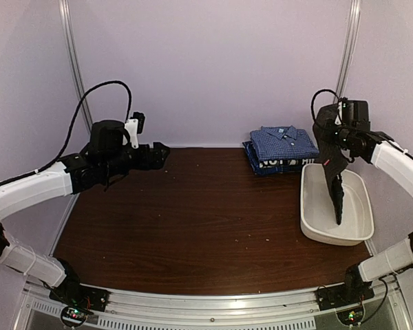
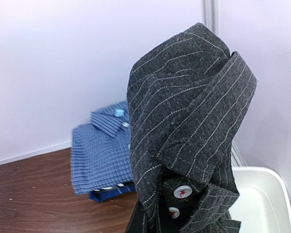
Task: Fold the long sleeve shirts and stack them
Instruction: Pick up the square-folded shirt from the bin, then place the square-folded shirt at the center of the board.
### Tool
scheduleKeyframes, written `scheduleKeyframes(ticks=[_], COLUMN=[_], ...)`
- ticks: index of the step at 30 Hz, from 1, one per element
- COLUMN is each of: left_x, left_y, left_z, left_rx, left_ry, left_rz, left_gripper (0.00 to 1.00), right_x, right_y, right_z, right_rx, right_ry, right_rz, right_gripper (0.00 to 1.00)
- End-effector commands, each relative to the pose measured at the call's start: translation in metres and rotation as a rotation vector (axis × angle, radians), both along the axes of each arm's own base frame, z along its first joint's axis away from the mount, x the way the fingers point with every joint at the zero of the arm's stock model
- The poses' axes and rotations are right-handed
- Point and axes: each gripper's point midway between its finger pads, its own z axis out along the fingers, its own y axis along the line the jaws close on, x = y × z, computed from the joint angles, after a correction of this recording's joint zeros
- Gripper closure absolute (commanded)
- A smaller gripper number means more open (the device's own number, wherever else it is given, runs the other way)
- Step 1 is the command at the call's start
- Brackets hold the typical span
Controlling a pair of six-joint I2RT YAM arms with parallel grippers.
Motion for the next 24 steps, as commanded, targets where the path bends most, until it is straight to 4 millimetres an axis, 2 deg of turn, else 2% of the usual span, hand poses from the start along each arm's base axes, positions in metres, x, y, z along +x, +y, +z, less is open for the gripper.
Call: scheduleKeyframes(ticks=[1, 5, 7, 9, 10, 12, 15, 18, 20, 22, 24], left_x=[0.005, 0.004, 0.003, 0.002, 0.003, 0.003, 0.008, 0.014, 0.016, 0.018, 0.017], left_y=[-0.005, -0.006, -0.006, -0.007, -0.007, -0.007, 0.001, 0.021, 0.043, 0.068, 0.09], left_z=[0.018, 0.021, 0.024, 0.026, 0.026, 0.027, 0.023, 0.011, -0.005, -0.021, -0.042], left_rx=[-0.013, -0.024, -0.031, -0.039, -0.043, -0.049, -0.044, -0.002, 0.017, -0.019, -0.078], left_ry=[-0.037, -0.038, -0.038, -0.038, -0.038, -0.032, -0.003, 0.061, 0.134, 0.212, 0.283], left_rz=[-0.008, -0.011, -0.015, -0.018, -0.018, -0.01, 0.048, 0.168, 0.268, 0.343, 0.372], left_gripper=[0.02, 0.02, 0.02, 0.02, 0.02, 0.02, 0.02, 0.02, 0.02, 0.02, 0.02], right_x=[-0.014, -0.035, -0.044, -0.047, -0.047, -0.05, -0.044, -0.05, -0.066, -0.091, -0.107], right_y=[0.044, 0.097, 0.123, 0.152, 0.172, 0.218, 0.282, 0.347, 0.401, 0.451, 0.482], right_z=[0.097, 0.161, 0.179, 0.18, 0.175, 0.152, 0.089, 0.023, -0.014, -0.039, -0.056], right_rx=[-0.022, -0.018, -0.012, 0.017, 0.034, 0.042, 0.003, -0.001, 0.059, 0.068, 0.019], right_ry=[-0.214, -0.357, -0.388, -0.381, -0.368, -0.315, -0.176, -0.059, 0.0, 0.046, 0.077], right_rz=[0.162, 0.332, 0.398, 0.451, 0.493, 0.565, 0.601, 0.664, 0.786, 0.9, 0.964], right_gripper=[1.0, 1.0, 1.0, 1.0, 1.0, 1.0, 1.0, 0.98, 0.79, 0.69, 0.59])
